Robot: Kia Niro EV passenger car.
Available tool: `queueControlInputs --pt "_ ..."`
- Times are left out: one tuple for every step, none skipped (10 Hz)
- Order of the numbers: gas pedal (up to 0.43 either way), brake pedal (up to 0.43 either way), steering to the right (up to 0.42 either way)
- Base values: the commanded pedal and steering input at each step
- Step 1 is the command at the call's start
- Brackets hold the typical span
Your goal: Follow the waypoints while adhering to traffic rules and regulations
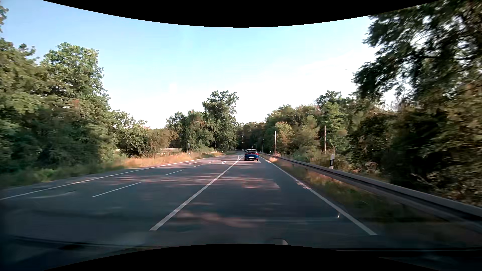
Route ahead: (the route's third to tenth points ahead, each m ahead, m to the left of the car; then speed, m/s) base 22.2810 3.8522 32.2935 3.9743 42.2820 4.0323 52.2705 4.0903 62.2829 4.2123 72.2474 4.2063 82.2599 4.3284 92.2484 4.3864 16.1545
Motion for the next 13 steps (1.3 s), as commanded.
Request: queueControlInputs --pt "0.098 0.000 -0.003" --pt "0.098 0.000 -0.003" --pt "0.098 0.000 -0.003" --pt "0.098 0.000 -0.004" --pt "0.098 0.000 -0.003" --pt "0.098 0.000 -0.004" --pt "0.098 0.000 -0.004" --pt "0.098 0.000 -0.004" --pt "0.098 0.000 -0.004" --pt "0.098 0.000 -0.004" --pt "0.098 0.000 -0.004" --pt "0.098 0.000 -0.004" --pt "0.098 0.000 -0.004"
